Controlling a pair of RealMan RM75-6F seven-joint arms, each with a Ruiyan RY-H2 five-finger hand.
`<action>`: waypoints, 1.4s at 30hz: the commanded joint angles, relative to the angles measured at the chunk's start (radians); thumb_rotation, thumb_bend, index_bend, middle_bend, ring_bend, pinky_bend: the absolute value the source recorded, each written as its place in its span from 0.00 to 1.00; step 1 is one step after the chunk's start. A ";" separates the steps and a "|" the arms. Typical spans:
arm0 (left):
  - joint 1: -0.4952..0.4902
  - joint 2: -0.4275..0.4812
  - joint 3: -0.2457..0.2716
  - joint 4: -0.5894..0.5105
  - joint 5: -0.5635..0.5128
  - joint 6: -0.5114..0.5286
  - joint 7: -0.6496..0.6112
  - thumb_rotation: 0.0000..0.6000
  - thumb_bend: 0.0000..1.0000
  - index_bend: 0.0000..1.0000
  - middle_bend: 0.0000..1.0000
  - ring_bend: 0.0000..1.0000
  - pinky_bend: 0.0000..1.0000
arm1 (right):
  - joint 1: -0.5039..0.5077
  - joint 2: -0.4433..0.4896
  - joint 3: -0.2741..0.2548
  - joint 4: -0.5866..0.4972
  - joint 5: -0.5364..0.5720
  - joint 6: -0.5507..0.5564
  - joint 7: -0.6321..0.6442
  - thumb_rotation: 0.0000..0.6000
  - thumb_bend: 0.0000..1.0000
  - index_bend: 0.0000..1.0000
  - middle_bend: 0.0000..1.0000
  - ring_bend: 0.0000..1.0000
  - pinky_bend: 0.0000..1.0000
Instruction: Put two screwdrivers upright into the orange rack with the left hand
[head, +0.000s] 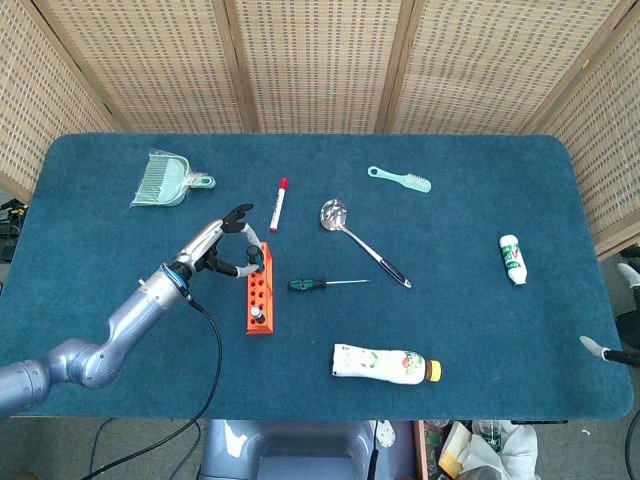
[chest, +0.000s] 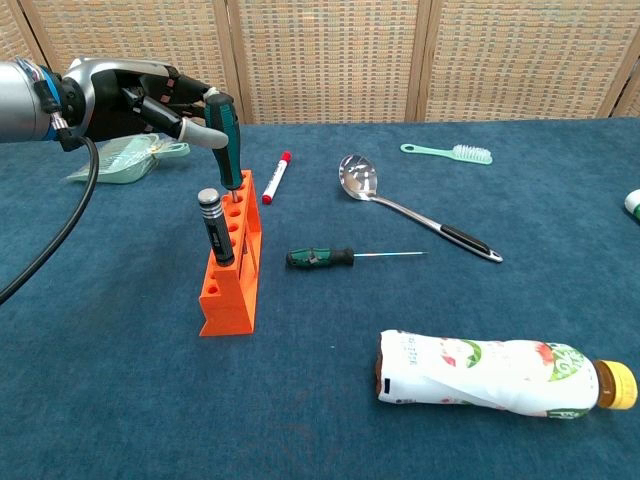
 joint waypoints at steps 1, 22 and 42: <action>0.000 -0.003 0.002 0.002 -0.001 0.000 0.005 1.00 0.47 0.67 0.00 0.00 0.00 | 0.000 0.000 0.000 0.000 -0.001 0.001 0.001 1.00 0.00 0.00 0.00 0.00 0.00; 0.000 -0.024 0.015 0.019 -0.035 -0.001 0.063 1.00 0.49 0.53 0.00 0.00 0.00 | -0.001 0.001 0.000 0.003 -0.003 0.003 0.007 1.00 0.00 0.00 0.00 0.00 0.00; 0.081 0.108 -0.015 -0.095 0.096 0.025 -0.024 1.00 0.17 0.01 0.00 0.00 0.00 | -0.008 0.005 -0.005 -0.008 -0.022 0.022 0.010 1.00 0.00 0.00 0.00 0.00 0.00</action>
